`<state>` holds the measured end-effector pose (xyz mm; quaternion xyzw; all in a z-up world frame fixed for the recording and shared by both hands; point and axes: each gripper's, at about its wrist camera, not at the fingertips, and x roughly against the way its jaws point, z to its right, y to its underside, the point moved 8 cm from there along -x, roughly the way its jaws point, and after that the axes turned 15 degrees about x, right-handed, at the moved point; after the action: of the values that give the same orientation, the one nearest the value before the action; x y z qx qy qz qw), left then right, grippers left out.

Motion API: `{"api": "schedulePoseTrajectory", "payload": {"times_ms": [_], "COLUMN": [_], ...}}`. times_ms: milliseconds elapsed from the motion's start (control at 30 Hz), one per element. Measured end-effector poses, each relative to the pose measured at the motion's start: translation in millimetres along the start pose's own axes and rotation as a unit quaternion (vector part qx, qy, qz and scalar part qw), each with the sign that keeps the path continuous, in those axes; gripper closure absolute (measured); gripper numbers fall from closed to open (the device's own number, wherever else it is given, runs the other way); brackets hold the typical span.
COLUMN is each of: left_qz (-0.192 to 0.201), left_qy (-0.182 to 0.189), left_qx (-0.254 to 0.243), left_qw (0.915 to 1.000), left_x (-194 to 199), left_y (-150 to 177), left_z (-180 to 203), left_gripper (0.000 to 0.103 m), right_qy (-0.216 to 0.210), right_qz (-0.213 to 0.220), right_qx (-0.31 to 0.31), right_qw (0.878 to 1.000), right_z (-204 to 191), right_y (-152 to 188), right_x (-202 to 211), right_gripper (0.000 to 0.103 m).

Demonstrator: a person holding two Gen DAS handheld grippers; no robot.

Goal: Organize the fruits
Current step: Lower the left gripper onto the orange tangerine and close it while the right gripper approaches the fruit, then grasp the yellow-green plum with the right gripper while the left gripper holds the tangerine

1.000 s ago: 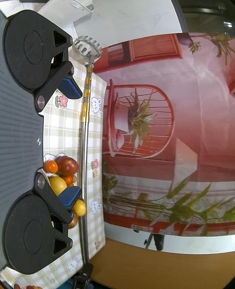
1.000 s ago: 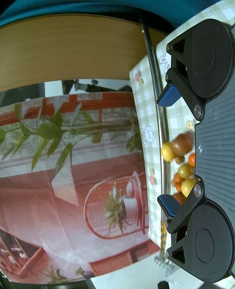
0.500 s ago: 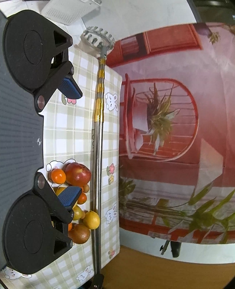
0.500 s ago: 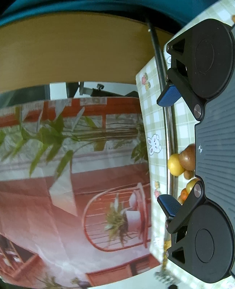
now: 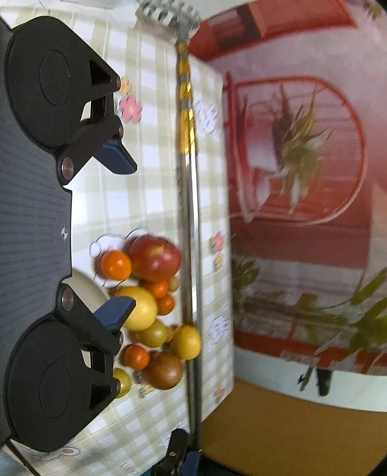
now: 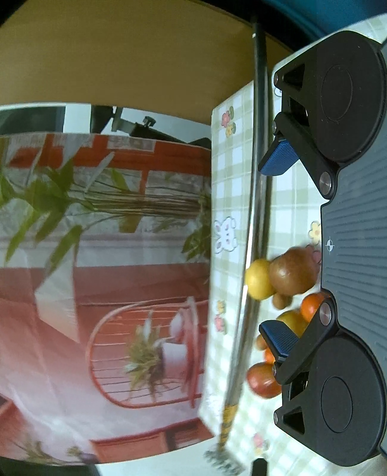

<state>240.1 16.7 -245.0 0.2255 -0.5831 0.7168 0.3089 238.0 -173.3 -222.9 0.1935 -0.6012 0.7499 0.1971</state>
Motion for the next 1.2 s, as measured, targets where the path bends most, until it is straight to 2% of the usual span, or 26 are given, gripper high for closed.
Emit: {"api": "schedulePoseTrajectory", "payload": {"times_ms": [67, 267, 633, 767, 833, 967, 1200], "left_qz": [-0.02, -0.061, -0.115, -0.132, -0.132, -0.136, -0.126], "left_qy": [0.009, 0.024, 0.049, 0.056, 0.058, 0.064, 0.05], "left_qx": [-0.007, -0.014, -0.001, 0.015, 0.021, 0.021, 0.017], "left_qw": [0.9997, 0.9978, 0.9921, 0.9896, 0.9892, 0.9884, 0.9906], "left_x": [-13.5, -50.7, -93.1, -102.7, -106.1, -109.5, -104.8], "left_y": [5.2, 13.1, 23.3, 24.1, 23.8, 24.3, 26.6], "left_z": [4.2, 8.4, 10.5, 9.2, 9.4, 12.1, 9.6], "left_gripper": [0.028, 0.046, 0.051, 0.054, 0.054, 0.063, 0.064], "right_qy": [-0.012, -0.039, -0.067, -0.059, -0.058, -0.059, -0.066], "right_qz": [-0.002, -0.014, -0.035, -0.034, -0.031, -0.03, -0.026], "right_qx": [-0.004, -0.003, -0.038, -0.037, -0.037, -0.037, -0.043], "right_qw": [1.0, 0.999, 0.996, 0.997, 0.997, 0.997, 0.997], "right_z": [-1.3, -7.9, -4.0, -0.9, -0.1, -1.9, -5.2], "right_y": [2.6, 5.3, 14.8, 14.0, 13.2, 10.3, 8.8], "right_x": [-5.7, -25.1, -52.7, -55.8, -56.7, -58.5, -58.0], "right_gripper": [0.0, 0.0, 0.0, 0.0, 0.001, 0.002, 0.002]}}
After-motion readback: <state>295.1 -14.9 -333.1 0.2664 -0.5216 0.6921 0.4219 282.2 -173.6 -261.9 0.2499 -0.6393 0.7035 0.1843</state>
